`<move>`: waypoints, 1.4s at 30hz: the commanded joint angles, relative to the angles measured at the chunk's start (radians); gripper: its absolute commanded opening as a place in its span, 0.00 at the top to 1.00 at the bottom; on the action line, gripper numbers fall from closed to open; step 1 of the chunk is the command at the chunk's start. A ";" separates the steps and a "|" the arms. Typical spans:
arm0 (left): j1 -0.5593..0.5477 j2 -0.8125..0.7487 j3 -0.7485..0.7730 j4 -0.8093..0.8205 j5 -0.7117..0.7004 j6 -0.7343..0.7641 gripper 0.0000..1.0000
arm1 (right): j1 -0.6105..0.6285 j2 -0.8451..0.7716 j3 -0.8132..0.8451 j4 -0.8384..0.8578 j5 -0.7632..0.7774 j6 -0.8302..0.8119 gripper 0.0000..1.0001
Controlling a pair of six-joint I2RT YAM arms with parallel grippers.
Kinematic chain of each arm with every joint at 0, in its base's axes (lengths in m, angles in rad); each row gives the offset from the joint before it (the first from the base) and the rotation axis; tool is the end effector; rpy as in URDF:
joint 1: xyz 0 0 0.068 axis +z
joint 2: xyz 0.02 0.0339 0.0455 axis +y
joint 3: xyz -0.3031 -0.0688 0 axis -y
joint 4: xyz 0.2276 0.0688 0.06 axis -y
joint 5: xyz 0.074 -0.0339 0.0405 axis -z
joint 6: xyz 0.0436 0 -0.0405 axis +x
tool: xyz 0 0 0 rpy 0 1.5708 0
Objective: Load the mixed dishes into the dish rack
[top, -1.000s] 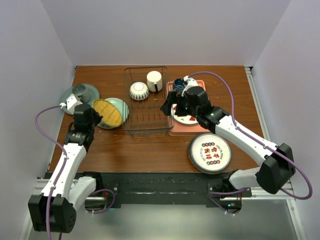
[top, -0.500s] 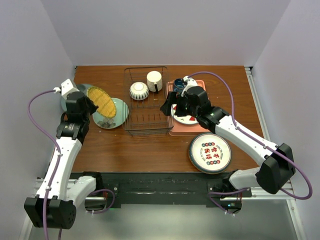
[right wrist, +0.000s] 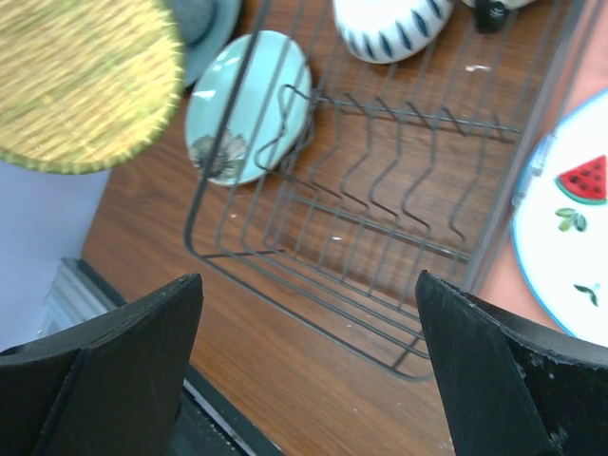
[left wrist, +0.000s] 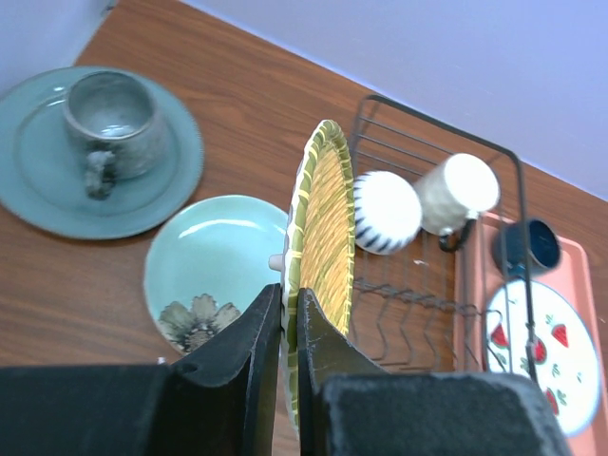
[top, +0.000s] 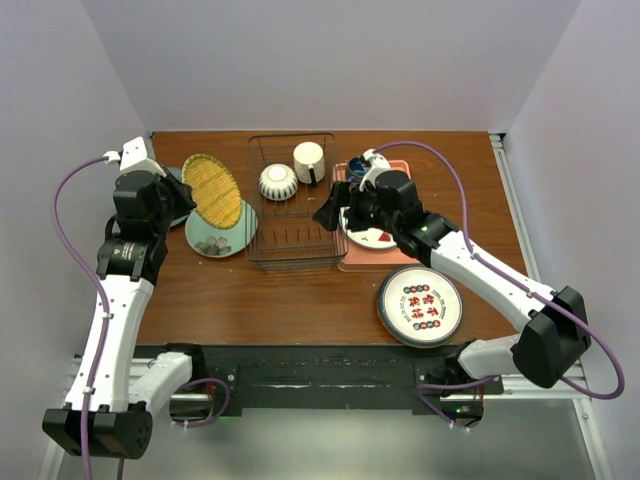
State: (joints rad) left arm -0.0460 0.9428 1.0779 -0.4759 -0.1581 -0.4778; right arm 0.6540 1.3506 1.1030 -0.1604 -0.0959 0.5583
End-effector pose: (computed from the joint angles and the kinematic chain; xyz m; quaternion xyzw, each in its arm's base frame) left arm 0.1698 -0.0009 0.4098 -0.2189 0.7856 -0.0866 0.5722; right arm 0.2331 0.1840 0.3651 -0.0662 0.8325 0.3454 0.4280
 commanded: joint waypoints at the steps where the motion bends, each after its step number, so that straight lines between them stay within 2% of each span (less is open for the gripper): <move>1: 0.005 -0.035 0.063 0.060 0.197 0.004 1.00 | -0.001 0.002 0.005 0.114 -0.139 0.014 0.02; 6: 0.003 -0.056 0.018 0.147 0.388 -0.090 1.00 | 0.001 0.041 -0.009 0.246 -0.258 0.060 0.02; 10: 0.003 -0.064 -0.045 0.230 0.535 -0.172 1.00 | 0.002 0.077 -0.009 0.314 -0.297 0.084 0.02; 13: 0.003 -0.067 -0.082 0.296 0.606 -0.238 1.00 | 0.004 0.111 -0.014 0.347 -0.324 0.100 0.02; 20: 0.003 -0.075 -0.157 0.436 0.735 -0.373 1.00 | 0.007 0.119 -0.084 0.570 -0.337 0.186 0.05; 24: 0.003 -0.073 -0.191 0.509 0.778 -0.412 1.00 | 0.007 0.125 -0.129 0.659 -0.318 0.216 0.18; 27: 0.003 -0.068 -0.214 0.557 0.822 -0.438 1.00 | 0.007 0.124 -0.169 0.746 -0.314 0.258 0.35; 28: 0.003 -0.065 -0.219 0.568 0.845 -0.441 1.00 | 0.007 0.122 -0.176 0.792 -0.312 0.268 0.45; 30: 0.003 -0.056 -0.226 0.586 0.870 -0.444 1.00 | 0.006 0.113 -0.202 0.826 -0.309 0.301 0.56; 31: 0.003 -0.050 -0.225 0.585 0.890 -0.437 1.00 | 0.006 0.111 -0.210 0.849 -0.308 0.307 0.72; 34: 0.003 -0.030 -0.222 0.562 0.917 -0.391 1.00 | 0.007 0.097 -0.219 0.852 -0.306 0.333 0.99; 35: 0.003 -0.024 -0.225 0.547 0.920 -0.378 1.00 | 0.006 0.094 -0.219 0.851 -0.307 0.338 1.00; 36: 0.003 -0.022 -0.226 0.540 0.919 -0.368 0.96 | 0.007 0.085 -0.221 0.849 -0.309 0.341 1.00; 37: 0.003 -0.019 -0.230 0.531 0.916 -0.348 0.86 | 0.007 0.082 -0.221 0.848 -0.315 0.347 1.00; 39: 0.003 -0.022 -0.233 0.504 0.908 -0.325 0.74 | 0.006 0.073 -0.216 0.840 -0.318 0.356 1.00; 40: 0.003 -0.022 -0.233 0.494 0.893 -0.303 0.64 | 0.007 0.071 -0.213 0.826 -0.323 0.361 1.00; 42: 0.003 -0.021 -0.233 0.477 0.885 -0.286 0.60 | 0.006 0.070 -0.201 0.817 -0.344 0.365 1.00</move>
State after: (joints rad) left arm -0.0162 0.9310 0.8398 0.0242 0.6254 -0.7883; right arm 0.6476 1.4403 0.8772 0.6163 -0.4435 0.9253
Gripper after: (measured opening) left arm 0.363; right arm 0.070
